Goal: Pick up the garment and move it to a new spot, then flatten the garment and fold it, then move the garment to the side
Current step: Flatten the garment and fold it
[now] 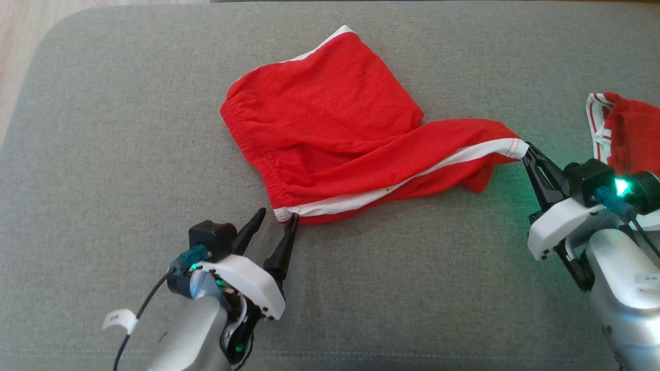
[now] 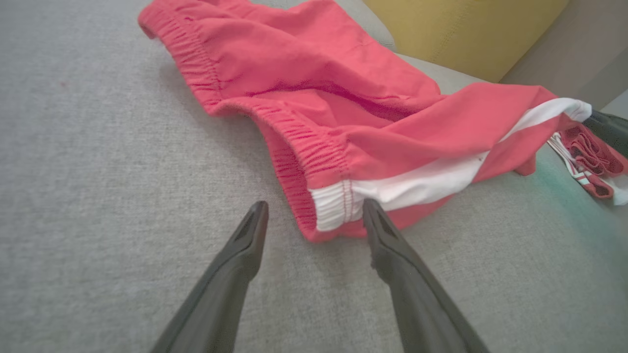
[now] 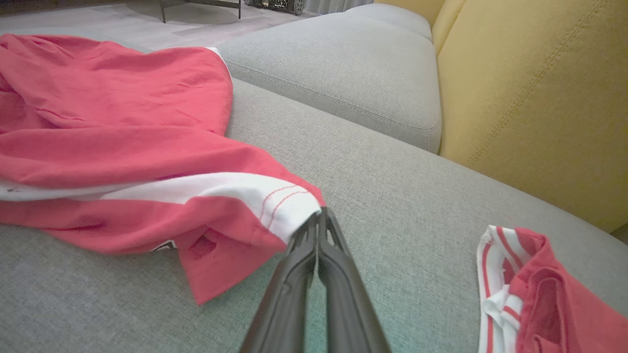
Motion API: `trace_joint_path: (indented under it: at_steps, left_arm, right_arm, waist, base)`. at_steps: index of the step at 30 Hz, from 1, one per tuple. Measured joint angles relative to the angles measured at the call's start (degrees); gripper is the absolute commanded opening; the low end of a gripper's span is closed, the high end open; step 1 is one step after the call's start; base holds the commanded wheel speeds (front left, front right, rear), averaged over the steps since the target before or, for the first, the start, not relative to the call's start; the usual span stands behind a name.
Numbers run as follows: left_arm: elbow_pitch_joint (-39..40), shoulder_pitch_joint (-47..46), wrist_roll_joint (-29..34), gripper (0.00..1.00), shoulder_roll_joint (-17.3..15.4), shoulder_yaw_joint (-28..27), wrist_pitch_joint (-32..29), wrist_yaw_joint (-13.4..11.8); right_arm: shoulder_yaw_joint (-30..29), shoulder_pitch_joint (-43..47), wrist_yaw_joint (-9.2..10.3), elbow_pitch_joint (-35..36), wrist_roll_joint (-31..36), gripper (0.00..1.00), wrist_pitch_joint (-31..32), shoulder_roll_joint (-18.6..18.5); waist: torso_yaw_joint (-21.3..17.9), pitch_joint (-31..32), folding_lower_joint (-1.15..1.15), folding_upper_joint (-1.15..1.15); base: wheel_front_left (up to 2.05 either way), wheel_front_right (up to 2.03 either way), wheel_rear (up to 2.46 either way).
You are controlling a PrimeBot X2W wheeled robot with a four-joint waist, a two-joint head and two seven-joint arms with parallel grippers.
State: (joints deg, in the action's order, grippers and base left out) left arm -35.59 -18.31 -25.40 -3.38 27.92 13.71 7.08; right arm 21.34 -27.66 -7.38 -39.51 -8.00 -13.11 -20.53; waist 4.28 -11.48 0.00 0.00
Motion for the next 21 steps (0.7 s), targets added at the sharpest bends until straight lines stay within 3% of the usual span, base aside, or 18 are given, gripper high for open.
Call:
trace_joint_path:
  at_steps: [5,6,8,21]
  left_arm:
    - [-0.18,-0.88,-0.47,1.0,-0.05,1.12,0.01,0.03]
    - [-0.24,-0.88,-0.47,0.54,-0.12,1.33,0.01,0.04]
    - [-0.3,-0.88,-0.82,0.0,-0.25,1.7,0.01,0.04]
    - [3.31,-0.88,-2.77,0.0,-2.27,2.64,0.53,0.05]
  right_arm:
    - [0.36,-0.04,0.0,-0.26,-0.07,0.0,0.0,-0.05]
    - [0.45,-0.07,0.0,-0.33,-0.08,0.0,0.0,-0.05]
    - [0.57,-0.13,0.0,-0.37,-0.08,0.0,0.0,-0.05]
    - [0.83,-0.4,0.0,-0.49,0.52,0.0,-0.53,-0.49]
  waist:
    - [-0.18,0.09,0.0,0.0]
    - [-0.21,0.07,0.0,0.0]
    - [-0.23,0.06,0.0,0.0]
    - [0.49,1.78,0.0,0.0]
  base:
    - [0.0,0.0,0.0]
    - [0.0,0.0,0.0]
    - [0.0,0.0,0.0]
    - [0.0,0.0,0.0]
